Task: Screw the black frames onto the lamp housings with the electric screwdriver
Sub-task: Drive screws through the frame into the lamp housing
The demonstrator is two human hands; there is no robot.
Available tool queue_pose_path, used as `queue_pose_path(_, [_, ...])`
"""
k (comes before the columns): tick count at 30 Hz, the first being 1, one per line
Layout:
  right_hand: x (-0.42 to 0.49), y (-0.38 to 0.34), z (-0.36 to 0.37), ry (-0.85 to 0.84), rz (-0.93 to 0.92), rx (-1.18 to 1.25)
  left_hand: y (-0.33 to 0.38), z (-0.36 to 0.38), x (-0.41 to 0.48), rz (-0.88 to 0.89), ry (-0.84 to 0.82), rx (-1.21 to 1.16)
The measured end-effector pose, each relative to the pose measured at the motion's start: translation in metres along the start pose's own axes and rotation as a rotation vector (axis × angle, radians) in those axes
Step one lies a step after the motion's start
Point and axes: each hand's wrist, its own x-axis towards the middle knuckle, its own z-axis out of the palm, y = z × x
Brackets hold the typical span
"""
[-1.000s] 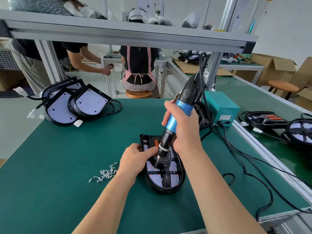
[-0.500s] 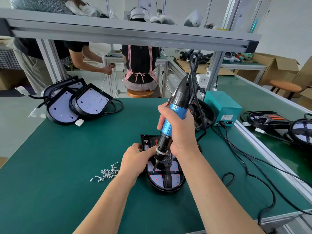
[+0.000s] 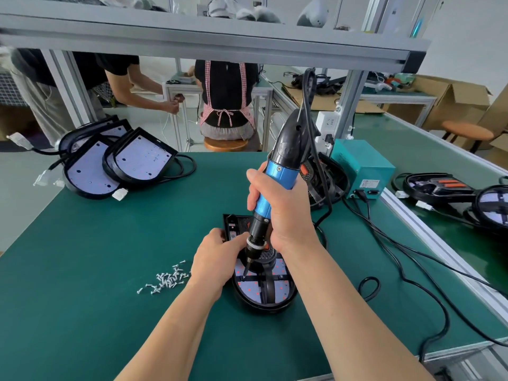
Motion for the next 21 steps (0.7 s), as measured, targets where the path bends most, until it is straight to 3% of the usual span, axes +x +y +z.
queue_pose_path(11, [0.002, 0.002, -0.004, -0.110, 0.031, 0.026, 0.003, -0.001, -0.003, -0.016, 0.026, -0.028])
queue_pose_path(16, [-0.001, -0.005, -0.010, -0.084, 0.066, 0.079, 0.003, -0.006, -0.004, -0.015, -0.032, -0.054])
queue_pose_path(21, [-0.001, -0.024, -0.016, -0.012, -0.013, 0.125, 0.000, -0.009, -0.003, -0.015, -0.055, -0.077])
